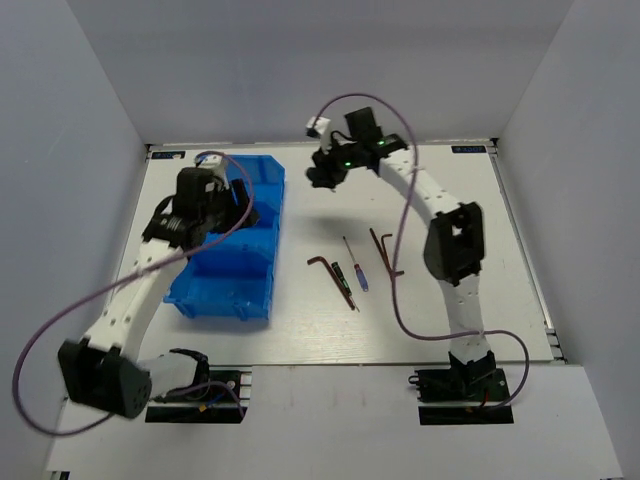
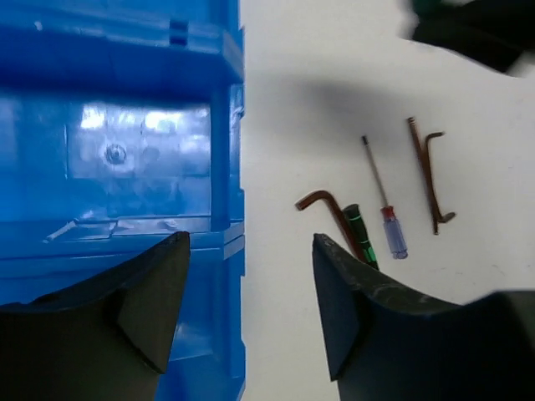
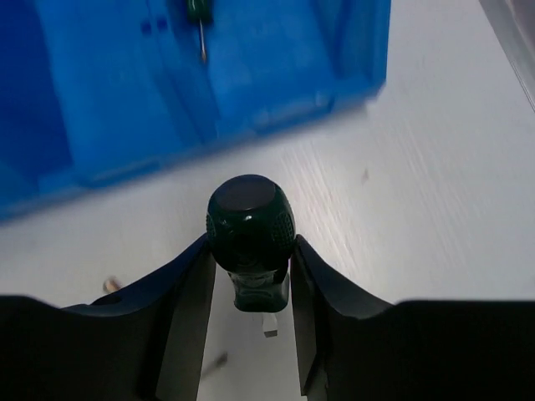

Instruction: Sort the tools into containers

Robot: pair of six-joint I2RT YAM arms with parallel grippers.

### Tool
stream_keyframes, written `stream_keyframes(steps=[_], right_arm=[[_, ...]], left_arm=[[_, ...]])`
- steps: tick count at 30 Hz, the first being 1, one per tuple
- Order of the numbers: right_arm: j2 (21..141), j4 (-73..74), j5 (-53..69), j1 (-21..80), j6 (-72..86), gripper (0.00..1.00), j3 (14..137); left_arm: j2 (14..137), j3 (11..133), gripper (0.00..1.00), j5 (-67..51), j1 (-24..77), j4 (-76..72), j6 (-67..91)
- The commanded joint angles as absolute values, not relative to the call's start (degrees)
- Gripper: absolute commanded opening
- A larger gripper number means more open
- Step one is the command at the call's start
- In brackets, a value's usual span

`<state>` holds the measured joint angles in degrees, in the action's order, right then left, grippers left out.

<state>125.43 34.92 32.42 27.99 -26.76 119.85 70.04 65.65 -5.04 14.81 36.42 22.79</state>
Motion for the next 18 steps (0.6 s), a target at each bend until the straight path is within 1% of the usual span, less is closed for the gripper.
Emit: stream_keyframes(steps=[1, 2, 3, 4, 6, 7, 8, 10, 14, 17, 18], right_arm=[[133.13, 22.01, 37.97, 30.14, -15.31, 0.0, 128.58], [133.42, 17.88, 39.1, 31.36, -11.12, 0.0, 126.15], [133.59, 9.84, 38.68, 31.9, -10.38, 0.0, 124.99], [134.55, 3.84, 37.89, 32.69, -10.2, 0.0, 124.2], [138.66, -2.76, 36.03, 34.98, -9.06, 0.0, 125.85], [140.17, -2.81, 35.34, 35.33, -8.44, 0.0, 127.6], [141.58, -3.07, 33.07, 36.72, -8.09, 0.0, 133.45], [144.49, -6.39, 30.68, 38.14, -8.17, 0.0, 135.96], [145.19, -11.16, 28.21, 41.04, -11.68, 0.0, 134.21], [146.07, -12.3, 27.16, 41.83, -12.04, 0.0, 133.33], [146.16, -13.0, 26.64, 42.01, -11.95, 0.0, 131.85]], left_arm=[[59.88, 60.59, 0.74, -7.37, 15.03, 29.19, 19.78], [55.07, 58.64, 0.75, -8.34, 15.03, 25.44, 19.78], [52.76, 56.88, 0.75, -8.35, 15.03, 24.01, 19.78], [50.73, 54.08, 0.81, -8.35, 15.03, 23.3, 20.82], [46.43, 50.91, 0.81, -9.58, 15.03, 21.53, 21.35], [45.54, 50.19, 0.81, -10.19, 15.03, 21.53, 22.23], [44.83, 49.49, 0.81, -10.89, 15.03, 21.53, 22.24], [43.69, 48.78, 0.82, -10.9, 15.03, 22.32, 22.76], [41.4, 48.16, 0.86, -11.43, 15.03, 23.55, 22.15], [41.4, 48.16, 0.96, -10.81, 15.03, 23.55, 22.15], [41.4, 47.64, 0.96, -11.42, 14.51, 23.03, 22.15]])
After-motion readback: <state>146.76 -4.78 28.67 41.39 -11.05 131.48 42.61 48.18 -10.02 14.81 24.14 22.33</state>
